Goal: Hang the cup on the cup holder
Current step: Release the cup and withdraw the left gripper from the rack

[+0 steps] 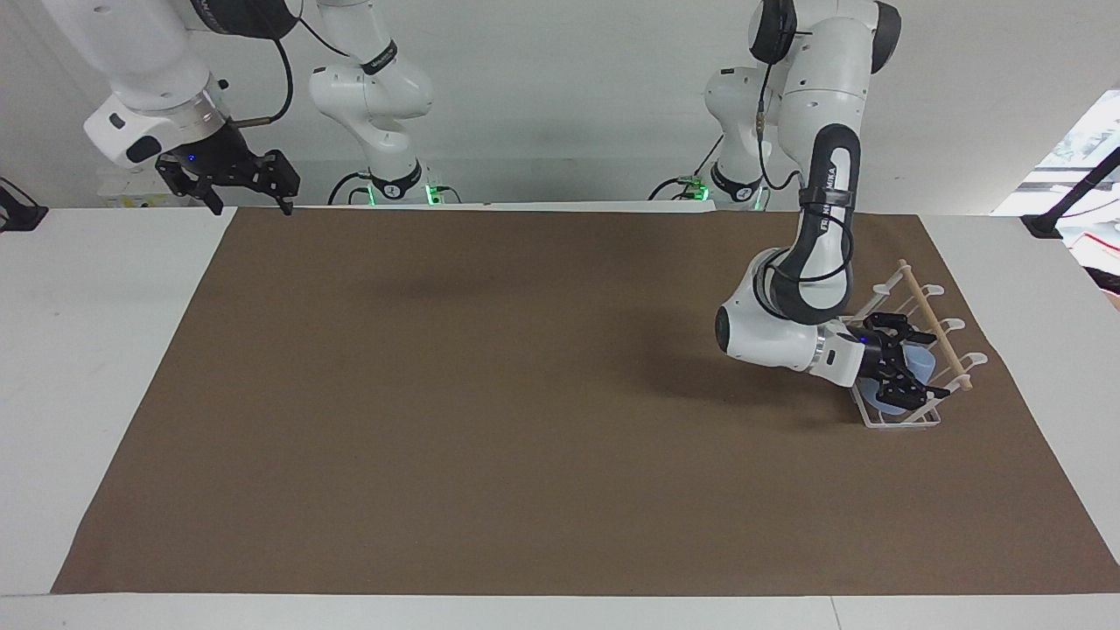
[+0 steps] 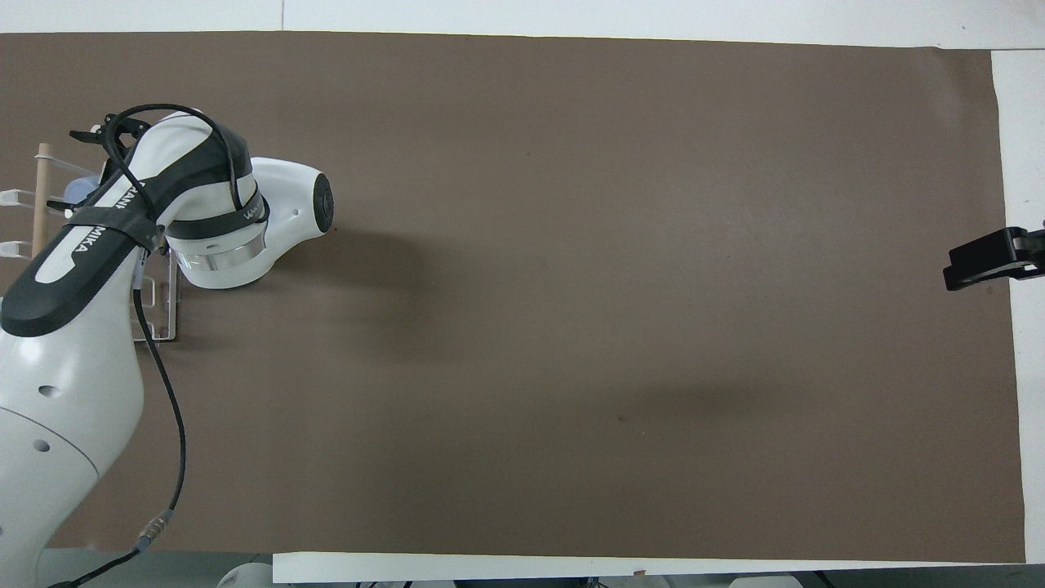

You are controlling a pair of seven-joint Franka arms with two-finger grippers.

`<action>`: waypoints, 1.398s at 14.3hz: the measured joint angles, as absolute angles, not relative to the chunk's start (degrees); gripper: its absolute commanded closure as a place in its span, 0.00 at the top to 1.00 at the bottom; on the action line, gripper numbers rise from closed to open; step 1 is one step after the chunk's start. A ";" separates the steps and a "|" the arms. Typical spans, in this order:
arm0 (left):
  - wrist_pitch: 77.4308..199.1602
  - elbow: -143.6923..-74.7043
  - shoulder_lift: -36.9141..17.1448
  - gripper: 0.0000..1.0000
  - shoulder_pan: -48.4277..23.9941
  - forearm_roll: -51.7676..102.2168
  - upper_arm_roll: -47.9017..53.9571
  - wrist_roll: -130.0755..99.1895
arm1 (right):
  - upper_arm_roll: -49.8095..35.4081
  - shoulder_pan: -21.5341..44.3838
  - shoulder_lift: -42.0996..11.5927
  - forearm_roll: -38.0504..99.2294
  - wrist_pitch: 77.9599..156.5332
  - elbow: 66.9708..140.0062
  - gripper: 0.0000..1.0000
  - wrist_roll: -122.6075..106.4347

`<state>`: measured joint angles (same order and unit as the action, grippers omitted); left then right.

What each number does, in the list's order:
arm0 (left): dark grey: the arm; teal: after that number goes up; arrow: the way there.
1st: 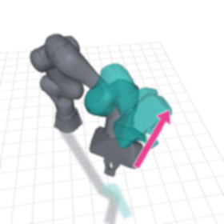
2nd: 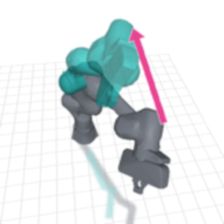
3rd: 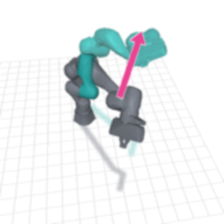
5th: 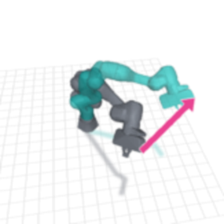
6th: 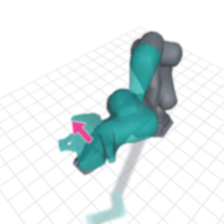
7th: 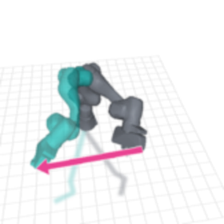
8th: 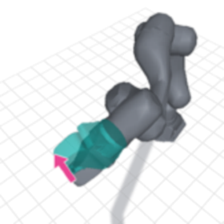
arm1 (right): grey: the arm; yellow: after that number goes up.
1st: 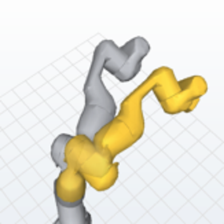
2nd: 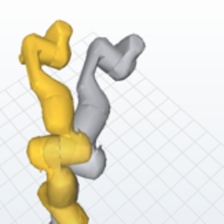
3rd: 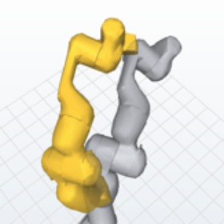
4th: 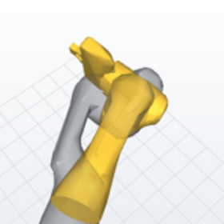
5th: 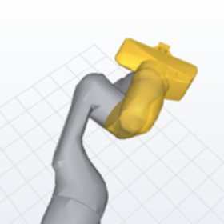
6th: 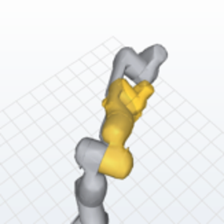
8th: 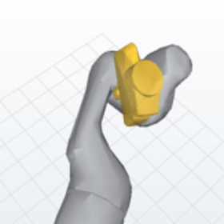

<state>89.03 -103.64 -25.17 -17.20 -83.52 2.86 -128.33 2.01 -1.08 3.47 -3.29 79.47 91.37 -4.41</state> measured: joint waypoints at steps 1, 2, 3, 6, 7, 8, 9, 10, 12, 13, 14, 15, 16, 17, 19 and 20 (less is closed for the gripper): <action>87.53 -102.67 -24.78 1.00 -17.61 -83.52 2.92 -128.28 | 2.01 -1.08 3.49 -3.29 79.47 91.37 0.99 -4.41; 85.97 -101.82 -24.36 1.00 -18.00 -83.52 3.02 -128.11 | 2.01 -1.08 3.50 -3.29 79.47 91.37 0.99 -4.41; 84.63 -100.82 -24.01 1.00 -18.32 -83.51 3.06 -127.38 | 2.01 -1.08 3.51 -3.29 79.47 91.37 0.99 -4.41; 83.24 -95.32 -22.57 1.00 -18.78 -81.25 3.27 -118.87 | 2.01 -1.08 3.53 -3.29 79.47 91.39 0.99 -4.41; 83.43 -93.11 -21.41 1.00 -18.81 -78.40 3.29 -114.50 | 2.01 -1.08 3.53 -3.29 79.47 91.40 0.99 -4.41; 83.87 -91.01 -19.80 1.00 -18.75 -75.48 3.21 -109.73 | 2.01 -1.08 3.53 -3.29 79.47 91.40 0.99 -4.41; 84.51 -89.22 -17.83 1.00 -18.46 -72.92 3.05 -104.41 | 2.01 -1.08 3.53 -3.29 79.47 91.41 0.99 -4.41; 84.86 -87.95 -15.79 1.00 -17.59 -71.03 2.88 -99.31 | 2.01 -1.08 3.53 -3.29 79.47 91.41 0.99 -4.41; 87.25 -86.59 -12.38 1.00 -13.83 -66.73 2.76 -90.32 | 2.01 -1.08 3.54 -3.29 79.47 91.41 0.99 -4.41; 89.67 -86.03 -11.07 1.00 -11.52 -63.33 2.64 -85.95 | 2.01 -1.08 3.54 -3.29 79.47 91.41 0.99 -4.41; 91.91 -85.57 -9.87 1.00 -9.28 -59.40 2.46 -81.62 | 2.01 -1.08 3.54 -3.29 79.47 91.41 0.99 -4.41; 93.56 -85.36 -8.62 1.00 -6.89 -54.91 2.35 -76.99 | 2.01 -1.08 3.54 -3.29 79.47 91.41 0.99 -4.41; 94.48 -85.34 -7.54 1.00 -4.80 -50.09 2.28 -72.36 | 2.01 -1.08 3.55 -3.29 79.47 91.41 0.99 -4.41; 94.88 -85.40 -6.71 1.00 -3.22 -44.64 2.24 -67.38 | 2.01 -1.08 3.55 -3.29 79.47 91.41 0.99 -4.41; 94.93 -86.16 -5.76 1.00 -2.01 -33.64 2.23 -57.82 | 2.01 -1.08 3.55 -3.29 79.47 91.41 0.99 -4.41; 95.11 -86.69 -5.57 1.00 -1.99 -28.18 2.29 -53.77 | 2.01 -1.08 3.55 -3.29 79.47 91.42 0.99 -4.41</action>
